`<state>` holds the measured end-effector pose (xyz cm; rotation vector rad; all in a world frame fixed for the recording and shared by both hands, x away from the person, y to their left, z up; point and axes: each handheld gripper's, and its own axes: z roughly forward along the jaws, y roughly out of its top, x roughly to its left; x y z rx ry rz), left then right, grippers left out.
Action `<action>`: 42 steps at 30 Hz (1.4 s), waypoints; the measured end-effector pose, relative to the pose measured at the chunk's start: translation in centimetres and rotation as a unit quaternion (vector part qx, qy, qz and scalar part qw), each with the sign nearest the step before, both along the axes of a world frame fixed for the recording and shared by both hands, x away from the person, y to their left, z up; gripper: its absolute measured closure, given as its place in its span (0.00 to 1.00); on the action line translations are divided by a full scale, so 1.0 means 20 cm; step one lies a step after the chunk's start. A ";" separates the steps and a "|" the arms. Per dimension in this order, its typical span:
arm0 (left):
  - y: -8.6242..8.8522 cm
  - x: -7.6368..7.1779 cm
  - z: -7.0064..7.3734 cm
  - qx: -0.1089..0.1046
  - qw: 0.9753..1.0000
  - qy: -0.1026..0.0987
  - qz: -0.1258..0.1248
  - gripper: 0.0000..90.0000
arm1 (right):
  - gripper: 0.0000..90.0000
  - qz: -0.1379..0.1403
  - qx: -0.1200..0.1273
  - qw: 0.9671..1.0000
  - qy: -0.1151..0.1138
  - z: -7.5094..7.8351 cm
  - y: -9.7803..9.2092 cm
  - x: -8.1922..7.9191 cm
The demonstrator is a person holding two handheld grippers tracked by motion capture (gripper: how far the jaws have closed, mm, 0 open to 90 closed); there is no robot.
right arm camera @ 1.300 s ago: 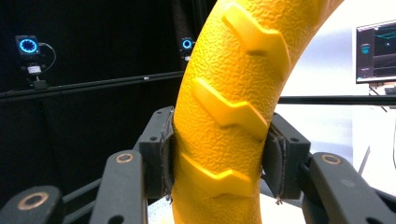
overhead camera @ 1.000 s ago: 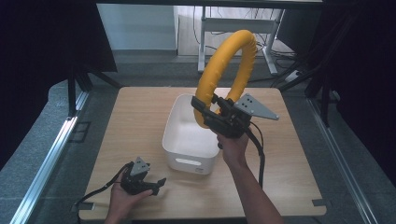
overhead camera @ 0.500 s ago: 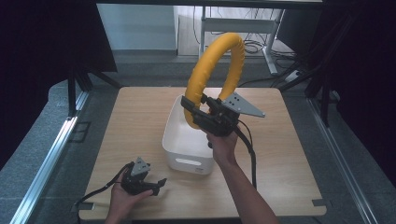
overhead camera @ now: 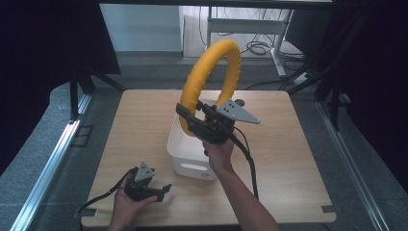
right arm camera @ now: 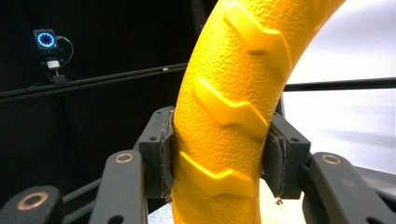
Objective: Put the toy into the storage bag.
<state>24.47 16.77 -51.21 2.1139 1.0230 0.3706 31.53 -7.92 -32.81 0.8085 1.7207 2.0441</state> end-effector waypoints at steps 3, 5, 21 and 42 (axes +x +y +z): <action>0.00 0.00 0.00 0.000 1.000 0.000 0.001 0.17 | 0.56 -0.002 0.001 1.000 0.001 -0.01 0.01 0.00; 0.00 0.00 0.00 0.000 1.000 0.000 0.000 0.17 | 0.56 -0.006 0.004 1.000 -0.001 -0.02 0.02 -0.01; 0.00 0.00 -0.01 0.006 1.000 0.003 -0.002 0.16 | 0.56 -0.007 0.005 1.000 0.020 -0.15 0.09 -0.04; -0.01 0.00 -0.01 0.007 1.000 0.004 -0.004 0.16 | 0.56 -0.007 0.010 0.999 0.053 -0.30 0.14 -0.04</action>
